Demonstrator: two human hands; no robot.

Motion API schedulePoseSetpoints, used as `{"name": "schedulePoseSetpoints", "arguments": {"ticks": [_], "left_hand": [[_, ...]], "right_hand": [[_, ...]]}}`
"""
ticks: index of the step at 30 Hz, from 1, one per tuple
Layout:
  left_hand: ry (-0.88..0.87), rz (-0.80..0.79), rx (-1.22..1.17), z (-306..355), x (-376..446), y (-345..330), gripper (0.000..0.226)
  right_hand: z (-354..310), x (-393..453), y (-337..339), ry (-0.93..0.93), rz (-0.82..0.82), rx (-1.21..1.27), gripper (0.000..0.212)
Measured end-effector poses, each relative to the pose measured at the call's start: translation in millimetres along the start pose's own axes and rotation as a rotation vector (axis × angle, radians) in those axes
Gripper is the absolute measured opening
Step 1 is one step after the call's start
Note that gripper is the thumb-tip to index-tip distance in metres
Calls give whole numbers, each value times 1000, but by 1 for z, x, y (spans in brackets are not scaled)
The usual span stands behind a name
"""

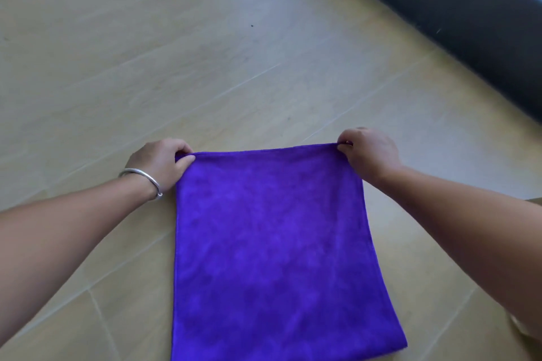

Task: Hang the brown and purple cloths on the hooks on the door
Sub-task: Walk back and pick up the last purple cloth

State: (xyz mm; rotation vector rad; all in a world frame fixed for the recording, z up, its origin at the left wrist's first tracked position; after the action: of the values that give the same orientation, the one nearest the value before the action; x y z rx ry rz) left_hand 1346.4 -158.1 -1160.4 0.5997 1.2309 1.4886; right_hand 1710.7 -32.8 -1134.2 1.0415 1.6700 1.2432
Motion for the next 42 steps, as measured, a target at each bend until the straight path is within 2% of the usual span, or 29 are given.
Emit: {"name": "schedulePoseSetpoints", "arguments": {"ticks": [3,5,9,11,14,17,19,25,29,32,37,42], "left_hand": [[6,-41,79,-2,-1,-7,12],[7,-49,91,0,-5,-7,24],[-131,-20,131,11,-18,-6,45],[-221,-95,142,17,-21,-11,48],[-228,-195,213,20,-17,-17,51],[-147,-172,208,21,-8,-15,54],[-95,-163,206,22,-4,-15,48],[-79,-193,190,25,1,-18,18],[-36,-170,122,22,1,-16,21],[-17,-134,160,16,1,-12,16],[2,-69,215,8,3,-9,7],[0,88,150,3,9,6,9]], "right_hand": [[-1,2,-11,-26,-14,-47,18],[-3,-2,-16,-29,-59,-89,33],[-26,-13,-22,214,-139,-295,67],[-35,-17,-31,313,-239,-370,70],[-36,-16,-38,284,-374,-342,71],[-37,-9,-33,239,-366,-274,75],[-40,-5,-29,220,-330,-281,79],[-42,4,-25,210,-310,-324,69],[-37,5,-25,157,-334,-224,62],[-36,5,-26,164,-316,-198,56],[-30,9,-26,169,-222,-177,22],[-35,14,-12,120,-29,-112,16]]}}
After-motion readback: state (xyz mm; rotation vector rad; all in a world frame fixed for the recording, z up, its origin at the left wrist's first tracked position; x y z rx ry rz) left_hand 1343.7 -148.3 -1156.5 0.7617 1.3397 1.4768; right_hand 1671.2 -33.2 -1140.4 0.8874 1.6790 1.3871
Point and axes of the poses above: each hand's wrist, its own x-axis towards the middle knuckle, its own y-axis out of the back of the hand, z = x × y, the point moved 5 cm from there along x, towards the middle knuckle, and after that the axes turned 3 degrees about y, right-handed, at the moved point
